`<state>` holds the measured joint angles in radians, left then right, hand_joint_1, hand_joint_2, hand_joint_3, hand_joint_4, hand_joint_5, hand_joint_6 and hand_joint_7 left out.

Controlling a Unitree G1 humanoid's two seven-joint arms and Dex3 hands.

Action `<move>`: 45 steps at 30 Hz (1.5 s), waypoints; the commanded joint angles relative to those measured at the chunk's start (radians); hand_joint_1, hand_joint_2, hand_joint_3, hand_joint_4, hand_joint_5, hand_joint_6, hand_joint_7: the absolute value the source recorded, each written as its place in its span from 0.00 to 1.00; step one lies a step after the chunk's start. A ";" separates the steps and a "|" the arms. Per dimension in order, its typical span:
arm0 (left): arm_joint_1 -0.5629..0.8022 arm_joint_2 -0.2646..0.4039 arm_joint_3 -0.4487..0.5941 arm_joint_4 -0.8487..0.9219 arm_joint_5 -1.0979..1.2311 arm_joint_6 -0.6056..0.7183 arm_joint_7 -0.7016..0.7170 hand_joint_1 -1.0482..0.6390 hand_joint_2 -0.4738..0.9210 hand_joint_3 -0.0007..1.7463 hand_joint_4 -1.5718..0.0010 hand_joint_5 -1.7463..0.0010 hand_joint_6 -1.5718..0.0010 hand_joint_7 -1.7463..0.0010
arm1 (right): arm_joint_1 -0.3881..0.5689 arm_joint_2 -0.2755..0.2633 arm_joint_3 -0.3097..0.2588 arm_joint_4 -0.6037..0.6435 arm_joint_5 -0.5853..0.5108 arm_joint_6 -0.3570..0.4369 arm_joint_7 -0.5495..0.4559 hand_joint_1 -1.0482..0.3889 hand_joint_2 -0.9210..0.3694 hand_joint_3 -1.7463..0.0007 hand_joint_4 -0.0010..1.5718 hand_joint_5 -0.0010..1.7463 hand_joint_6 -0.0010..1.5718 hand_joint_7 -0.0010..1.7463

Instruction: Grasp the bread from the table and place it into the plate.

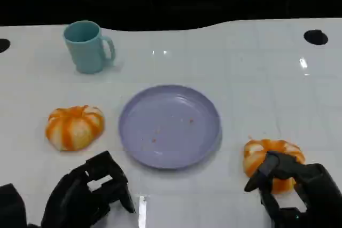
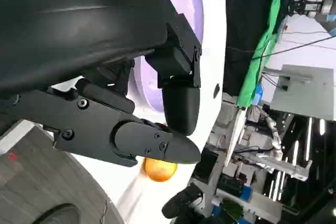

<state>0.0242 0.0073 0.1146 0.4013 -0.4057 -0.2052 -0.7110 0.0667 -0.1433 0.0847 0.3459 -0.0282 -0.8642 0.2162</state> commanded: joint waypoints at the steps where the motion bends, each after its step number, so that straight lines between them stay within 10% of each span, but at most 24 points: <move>1: -0.009 0.015 0.007 0.008 -0.002 -0.011 -0.009 0.25 1.00 0.05 0.56 0.00 0.58 0.19 | -0.007 -0.006 -0.009 0.011 0.012 -0.009 0.002 0.55 0.39 0.25 0.53 1.00 0.49 0.80; 26: -0.013 0.014 0.011 0.014 -0.004 -0.014 -0.011 0.26 1.00 0.05 0.56 0.00 0.58 0.19 | -0.012 0.005 -0.017 0.013 0.022 -0.035 -0.007 0.56 0.40 0.24 0.52 0.98 0.50 0.76; 29: -0.012 0.013 0.011 0.012 -0.007 -0.011 -0.012 0.26 1.00 0.05 0.56 0.00 0.58 0.19 | -0.020 0.006 -0.028 0.001 0.013 -0.042 -0.019 0.56 0.38 0.27 0.52 0.93 0.51 0.68; 34: -0.015 0.015 0.012 0.020 -0.005 -0.023 -0.020 0.26 1.00 0.05 0.57 0.00 0.59 0.20 | -0.030 -0.028 -0.041 -0.063 -0.018 0.007 -0.016 0.49 0.04 0.75 0.40 0.65 0.48 0.36; 45: -0.003 0.019 0.013 0.006 -0.011 -0.009 -0.027 0.25 1.00 0.04 0.56 0.00 0.58 0.19 | 0.003 -0.144 -0.080 -0.287 -0.306 0.185 -0.060 0.37 0.00 0.90 0.23 0.25 0.31 0.09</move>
<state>0.0147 0.0077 0.1204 0.4192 -0.4087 -0.2153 -0.7303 0.0512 -0.2514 0.0177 0.1145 -0.2937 -0.7288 0.1644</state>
